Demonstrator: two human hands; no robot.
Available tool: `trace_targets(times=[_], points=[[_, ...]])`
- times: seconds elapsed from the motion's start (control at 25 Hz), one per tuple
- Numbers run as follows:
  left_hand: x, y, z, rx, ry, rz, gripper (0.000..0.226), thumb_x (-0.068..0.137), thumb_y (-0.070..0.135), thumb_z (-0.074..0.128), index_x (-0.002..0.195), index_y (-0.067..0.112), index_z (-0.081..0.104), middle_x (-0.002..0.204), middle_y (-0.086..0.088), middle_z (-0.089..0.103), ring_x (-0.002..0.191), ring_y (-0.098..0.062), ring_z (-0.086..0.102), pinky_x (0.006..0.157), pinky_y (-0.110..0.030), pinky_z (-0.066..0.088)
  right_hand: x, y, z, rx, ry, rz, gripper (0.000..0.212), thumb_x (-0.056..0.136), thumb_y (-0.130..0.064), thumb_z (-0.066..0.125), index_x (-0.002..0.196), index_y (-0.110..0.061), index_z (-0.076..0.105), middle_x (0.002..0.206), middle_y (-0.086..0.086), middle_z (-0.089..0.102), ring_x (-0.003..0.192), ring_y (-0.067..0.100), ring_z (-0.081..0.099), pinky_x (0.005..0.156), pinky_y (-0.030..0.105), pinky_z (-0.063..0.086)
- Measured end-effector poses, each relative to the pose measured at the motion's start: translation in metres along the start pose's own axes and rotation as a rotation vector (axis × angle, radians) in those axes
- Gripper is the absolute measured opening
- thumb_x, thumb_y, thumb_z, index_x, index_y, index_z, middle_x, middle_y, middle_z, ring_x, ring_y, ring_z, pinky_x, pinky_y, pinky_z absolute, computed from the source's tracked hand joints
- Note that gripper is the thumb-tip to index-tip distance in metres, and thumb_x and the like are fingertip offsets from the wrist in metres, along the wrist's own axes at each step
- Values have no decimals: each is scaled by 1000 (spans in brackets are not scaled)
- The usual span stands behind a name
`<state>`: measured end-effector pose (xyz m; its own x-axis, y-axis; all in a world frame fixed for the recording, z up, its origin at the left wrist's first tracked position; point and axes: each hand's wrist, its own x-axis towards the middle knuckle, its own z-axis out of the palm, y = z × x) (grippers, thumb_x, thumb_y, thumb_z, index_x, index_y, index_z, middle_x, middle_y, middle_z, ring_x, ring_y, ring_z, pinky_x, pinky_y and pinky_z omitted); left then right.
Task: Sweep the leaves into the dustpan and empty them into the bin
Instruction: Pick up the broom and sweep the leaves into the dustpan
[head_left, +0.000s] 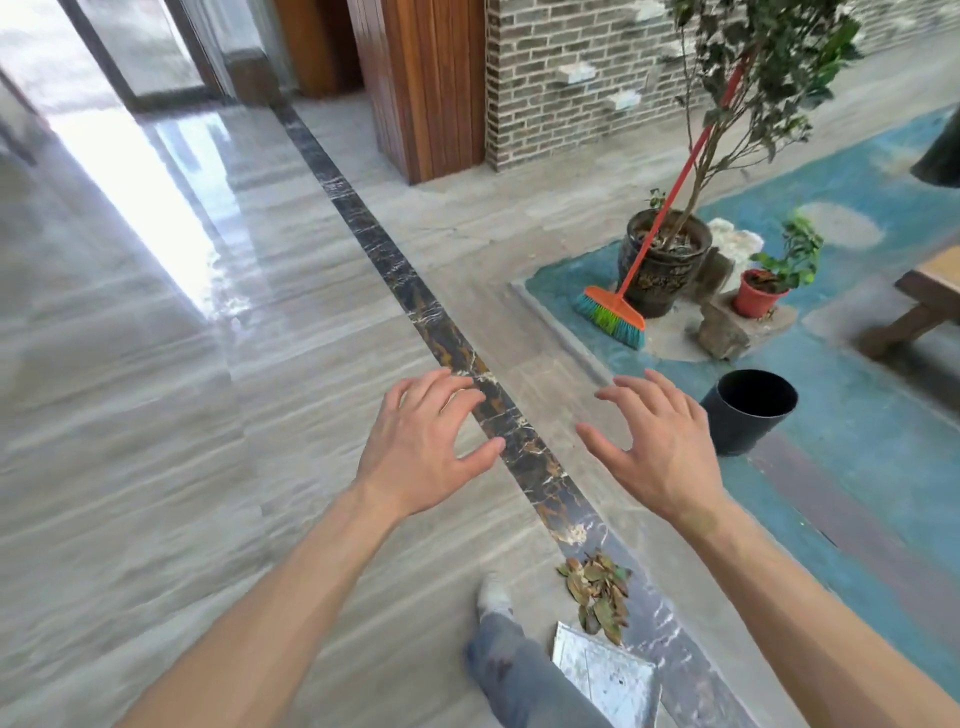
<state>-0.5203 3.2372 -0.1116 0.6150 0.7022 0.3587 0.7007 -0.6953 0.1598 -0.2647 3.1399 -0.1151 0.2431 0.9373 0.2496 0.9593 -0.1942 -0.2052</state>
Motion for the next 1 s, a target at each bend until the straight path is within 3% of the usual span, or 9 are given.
trace_targets(times=[0.32, 0.64, 1.0], points=[[235, -71, 42, -20, -33, 33, 60, 86, 68, 40, 123, 24, 60, 132, 6, 58, 130, -17, 46, 108, -43, 34, 181, 60, 35, -5, 78, 202, 53, 86, -67, 40, 116, -30, 64, 122, -6, 64, 126, 22, 50, 100, 45, 41], [407, -113, 95, -43, -58, 127, 62, 88, 68, 39, 123, 22, 61, 128, 4, 61, 125, -18, 51, 107, -43, 36, 344, 112, 41, -42, 126, 276, 47, 88, -60, 50, 119, -28, 63, 123, -5, 63, 124, 21, 49, 99, 42, 39], [624, -175, 195, -132, -181, 299, 65, 87, 70, 32, 128, 26, 56, 134, 7, 56, 130, -14, 45, 108, -41, 32, 522, 161, 100, -39, 129, 475, 42, 88, -58, 54, 119, -30, 61, 124, -4, 62, 123, 22, 51, 98, 43, 40]])
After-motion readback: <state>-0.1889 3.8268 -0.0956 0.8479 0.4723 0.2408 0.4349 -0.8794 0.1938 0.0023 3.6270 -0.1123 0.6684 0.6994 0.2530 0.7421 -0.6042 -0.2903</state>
